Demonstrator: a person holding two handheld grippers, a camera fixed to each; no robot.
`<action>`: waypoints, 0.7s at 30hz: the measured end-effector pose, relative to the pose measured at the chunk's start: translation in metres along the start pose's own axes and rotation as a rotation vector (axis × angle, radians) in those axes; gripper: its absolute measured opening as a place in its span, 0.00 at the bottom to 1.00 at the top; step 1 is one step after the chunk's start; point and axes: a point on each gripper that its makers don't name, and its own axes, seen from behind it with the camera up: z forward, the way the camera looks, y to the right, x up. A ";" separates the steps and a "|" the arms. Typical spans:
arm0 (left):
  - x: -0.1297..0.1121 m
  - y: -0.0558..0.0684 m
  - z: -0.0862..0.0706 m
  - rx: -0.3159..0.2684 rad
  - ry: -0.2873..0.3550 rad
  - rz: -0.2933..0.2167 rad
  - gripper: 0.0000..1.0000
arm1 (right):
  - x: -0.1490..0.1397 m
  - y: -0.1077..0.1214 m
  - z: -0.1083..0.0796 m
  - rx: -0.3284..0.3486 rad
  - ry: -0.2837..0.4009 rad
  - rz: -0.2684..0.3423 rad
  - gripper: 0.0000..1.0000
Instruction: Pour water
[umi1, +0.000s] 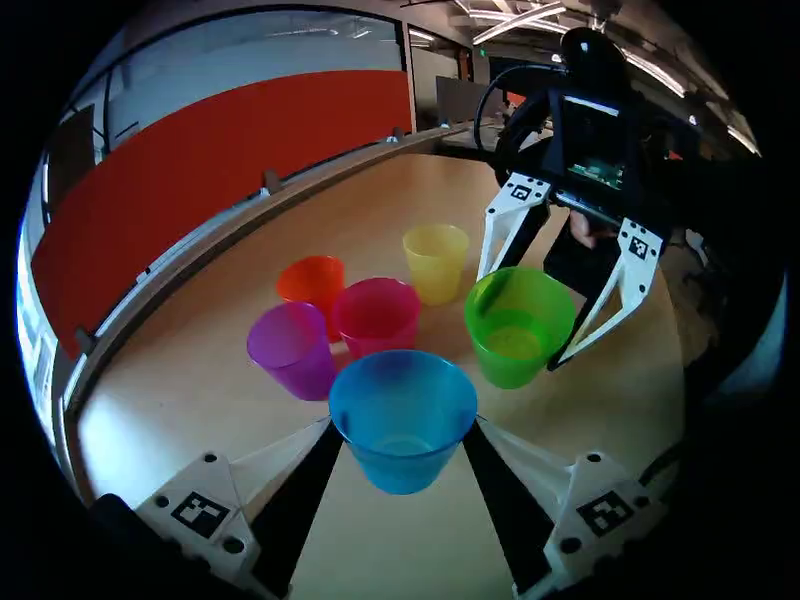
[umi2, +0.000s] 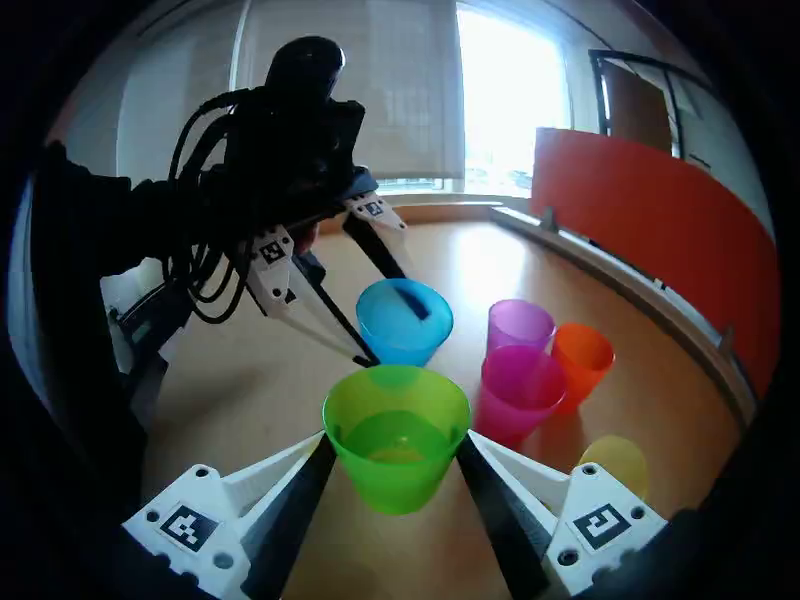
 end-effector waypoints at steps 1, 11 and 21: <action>0.000 0.001 0.001 -0.002 -0.004 0.003 0.84 | -0.001 0.000 0.001 0.001 -0.005 0.000 0.86; -0.005 0.006 0.010 -0.026 -0.029 0.016 0.84 | -0.012 0.005 0.005 0.010 -0.044 0.005 0.87; -0.007 0.006 0.015 -0.035 -0.041 0.018 0.84 | -0.021 0.010 0.007 -0.001 -0.066 0.011 0.88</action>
